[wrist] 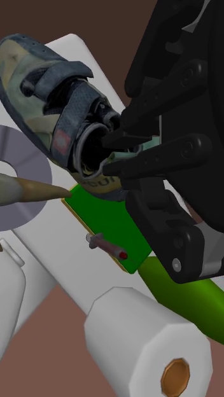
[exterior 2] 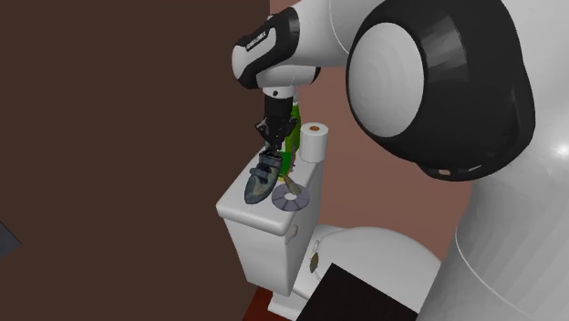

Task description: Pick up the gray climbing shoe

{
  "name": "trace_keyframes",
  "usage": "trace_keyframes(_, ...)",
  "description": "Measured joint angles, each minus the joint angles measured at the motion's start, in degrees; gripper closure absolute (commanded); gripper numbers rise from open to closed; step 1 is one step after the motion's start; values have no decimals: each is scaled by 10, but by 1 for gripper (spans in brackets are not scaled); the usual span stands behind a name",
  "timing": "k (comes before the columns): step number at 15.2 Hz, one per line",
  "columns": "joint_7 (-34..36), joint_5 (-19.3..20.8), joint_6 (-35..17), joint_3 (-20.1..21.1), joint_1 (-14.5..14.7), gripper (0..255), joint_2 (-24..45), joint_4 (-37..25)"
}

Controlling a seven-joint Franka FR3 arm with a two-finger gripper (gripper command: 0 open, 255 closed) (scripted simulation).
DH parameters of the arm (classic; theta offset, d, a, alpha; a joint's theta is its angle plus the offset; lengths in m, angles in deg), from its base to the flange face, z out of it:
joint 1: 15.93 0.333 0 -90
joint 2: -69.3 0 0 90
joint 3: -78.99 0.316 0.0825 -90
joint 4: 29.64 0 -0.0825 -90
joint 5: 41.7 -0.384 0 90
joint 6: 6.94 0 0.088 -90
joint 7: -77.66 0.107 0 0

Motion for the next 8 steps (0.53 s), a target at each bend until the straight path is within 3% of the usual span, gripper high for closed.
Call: trace_keyframes(8,10,9,59,0,2,255,-14,-46)
